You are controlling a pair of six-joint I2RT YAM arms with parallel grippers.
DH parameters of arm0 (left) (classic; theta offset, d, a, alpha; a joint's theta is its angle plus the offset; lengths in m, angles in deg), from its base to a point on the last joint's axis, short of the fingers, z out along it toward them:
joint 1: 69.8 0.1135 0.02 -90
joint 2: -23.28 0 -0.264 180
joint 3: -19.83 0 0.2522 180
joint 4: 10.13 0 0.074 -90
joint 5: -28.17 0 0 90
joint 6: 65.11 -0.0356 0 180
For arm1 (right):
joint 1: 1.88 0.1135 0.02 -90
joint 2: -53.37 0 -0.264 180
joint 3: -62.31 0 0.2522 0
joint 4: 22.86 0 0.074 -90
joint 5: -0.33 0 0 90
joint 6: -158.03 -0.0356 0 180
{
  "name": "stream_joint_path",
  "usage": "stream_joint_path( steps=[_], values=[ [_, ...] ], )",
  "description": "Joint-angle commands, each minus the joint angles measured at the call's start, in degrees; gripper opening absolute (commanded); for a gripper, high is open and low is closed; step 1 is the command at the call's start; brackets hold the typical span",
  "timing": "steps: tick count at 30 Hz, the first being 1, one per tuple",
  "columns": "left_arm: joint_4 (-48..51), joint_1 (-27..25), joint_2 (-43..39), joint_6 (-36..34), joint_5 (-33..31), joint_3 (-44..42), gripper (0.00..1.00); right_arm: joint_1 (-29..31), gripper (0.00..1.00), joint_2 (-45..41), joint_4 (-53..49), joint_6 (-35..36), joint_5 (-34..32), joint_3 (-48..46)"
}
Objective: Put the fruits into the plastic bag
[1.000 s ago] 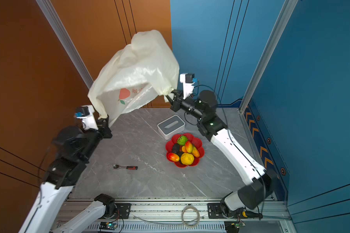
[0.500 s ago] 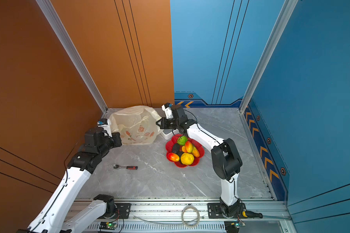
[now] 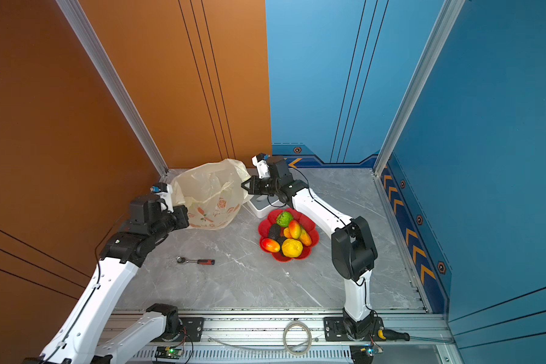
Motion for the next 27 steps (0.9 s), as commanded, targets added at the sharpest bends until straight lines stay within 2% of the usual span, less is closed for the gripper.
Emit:
stream_joint_path(
  steps=[1,10,20,24,27],
  values=[
    [2.8,0.5,1.2,-0.2,0.9,2.3,0.0,-1.1,0.0,-0.1,-3.9,0.0,-0.4,2.6],
    [2.4,0.4,0.0,2.4,3.6,-1.3,0.0,-3.1,0.01,-0.5,-5.5,2.8,-3.0,-0.5],
    [-4.8,-5.4,-1.7,7.9,6.0,-8.8,0.0,-6.9,0.43,-2.6,-5.5,2.8,-2.9,-5.0],
    [-6.8,-9.2,-0.6,9.2,4.4,-9.6,0.0,-7.4,0.53,-3.8,-5.9,3.8,-3.3,-6.7],
    [-7.5,-11.8,0.3,9.4,3.1,-10.0,0.0,-7.3,0.54,-4.2,-7.6,5.4,-4.2,-7.2]
  ],
)
